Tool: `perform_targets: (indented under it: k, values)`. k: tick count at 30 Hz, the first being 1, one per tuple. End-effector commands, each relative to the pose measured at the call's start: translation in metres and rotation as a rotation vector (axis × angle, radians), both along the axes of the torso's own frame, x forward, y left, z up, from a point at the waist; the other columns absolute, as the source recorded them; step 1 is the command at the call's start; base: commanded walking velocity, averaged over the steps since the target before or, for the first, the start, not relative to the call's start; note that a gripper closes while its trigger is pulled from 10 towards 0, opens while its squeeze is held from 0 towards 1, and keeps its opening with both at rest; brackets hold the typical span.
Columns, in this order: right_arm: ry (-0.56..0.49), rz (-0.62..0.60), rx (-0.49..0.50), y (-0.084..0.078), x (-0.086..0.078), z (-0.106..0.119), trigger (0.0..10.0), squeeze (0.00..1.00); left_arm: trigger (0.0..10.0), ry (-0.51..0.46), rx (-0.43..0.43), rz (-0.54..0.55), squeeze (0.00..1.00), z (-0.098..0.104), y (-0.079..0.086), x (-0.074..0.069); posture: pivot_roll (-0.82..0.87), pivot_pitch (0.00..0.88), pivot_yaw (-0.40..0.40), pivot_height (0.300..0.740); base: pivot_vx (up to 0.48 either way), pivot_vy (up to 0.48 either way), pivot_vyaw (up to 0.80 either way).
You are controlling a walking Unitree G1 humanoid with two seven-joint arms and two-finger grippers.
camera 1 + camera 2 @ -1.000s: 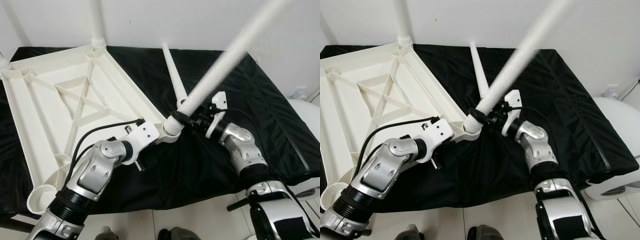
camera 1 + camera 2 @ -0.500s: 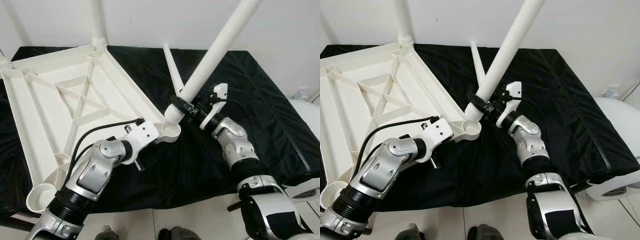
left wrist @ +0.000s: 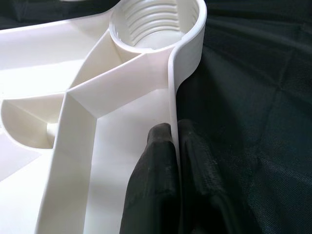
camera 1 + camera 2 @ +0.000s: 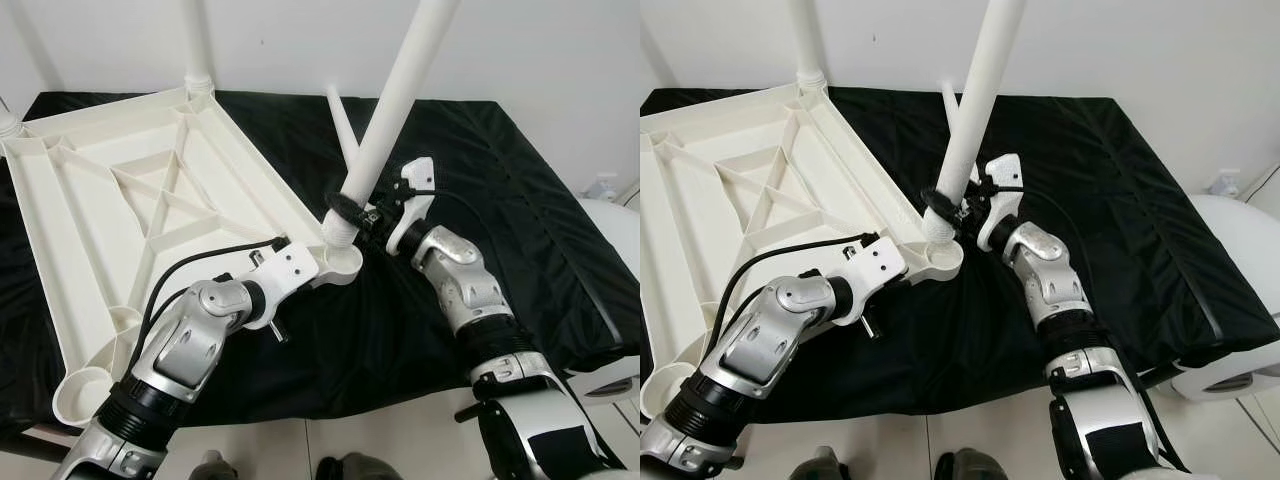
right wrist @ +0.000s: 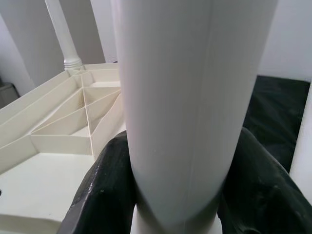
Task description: Building children table
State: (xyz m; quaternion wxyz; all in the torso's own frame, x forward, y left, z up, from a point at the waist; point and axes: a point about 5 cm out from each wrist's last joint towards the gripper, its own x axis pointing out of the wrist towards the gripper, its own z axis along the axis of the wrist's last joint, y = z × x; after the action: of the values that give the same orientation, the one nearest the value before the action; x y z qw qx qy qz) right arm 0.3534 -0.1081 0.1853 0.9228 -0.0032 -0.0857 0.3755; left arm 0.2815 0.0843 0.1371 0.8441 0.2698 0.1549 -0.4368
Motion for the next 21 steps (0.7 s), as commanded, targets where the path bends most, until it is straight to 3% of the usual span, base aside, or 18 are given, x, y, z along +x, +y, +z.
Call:
perform_targets:
  k: [1, 9, 11, 14, 17, 21]
  values:
    - [-0.007, -0.056, -0.004, -0.003, 0.0, 0.003, 10.0, 0.0, 10.0, -0.006, 0.007, 0.072, 0.0, -0.011, 0.005, 0.001, 0.05, 0.004, -0.098, 0.74, 0.0, 0.0, 0.0]
    - [0.004, -0.12, 0.026, 0.0, -0.004, 0.004, 10.0, 0.0, 10.0, -0.008, -0.007, 0.082, 0.0, -0.011, 0.004, 0.002, 0.05, 0.002, -0.098, 0.74, 0.0, 0.0, 0.0]
    - [0.068, -0.193, 0.069, 0.007, -0.015, -0.002, 10.0, 0.0, 10.0, -0.003, -0.011, 0.075, 0.0, -0.012, 0.003, 0.0, 0.05, 0.004, -0.092, 0.74, 0.0, 0.0, 0.0]
    - [0.068, -0.193, 0.069, 0.007, -0.015, -0.002, 10.0, 0.0, 10.0, -0.003, -0.011, 0.075, 0.0, -0.012, 0.003, 0.0, 0.05, 0.004, -0.092, 0.74, 0.0, 0.0, 0.0]
    - [0.165, -0.241, 0.115, 0.019, -0.033, -0.012, 10.0, 0.0, 10.0, -0.001, -0.011, 0.062, 0.0, -0.011, 0.003, -0.001, 0.04, 0.01, -0.085, 0.74, 0.0, 0.0, 0.0]
    - [0.209, -0.255, 0.126, 0.023, -0.042, -0.017, 10.0, 0.0, 10.0, -0.003, -0.01, 0.055, 0.0, -0.011, 0.002, 0.0, 0.04, 0.013, -0.083, 0.74, 0.0, 0.0, 0.0]
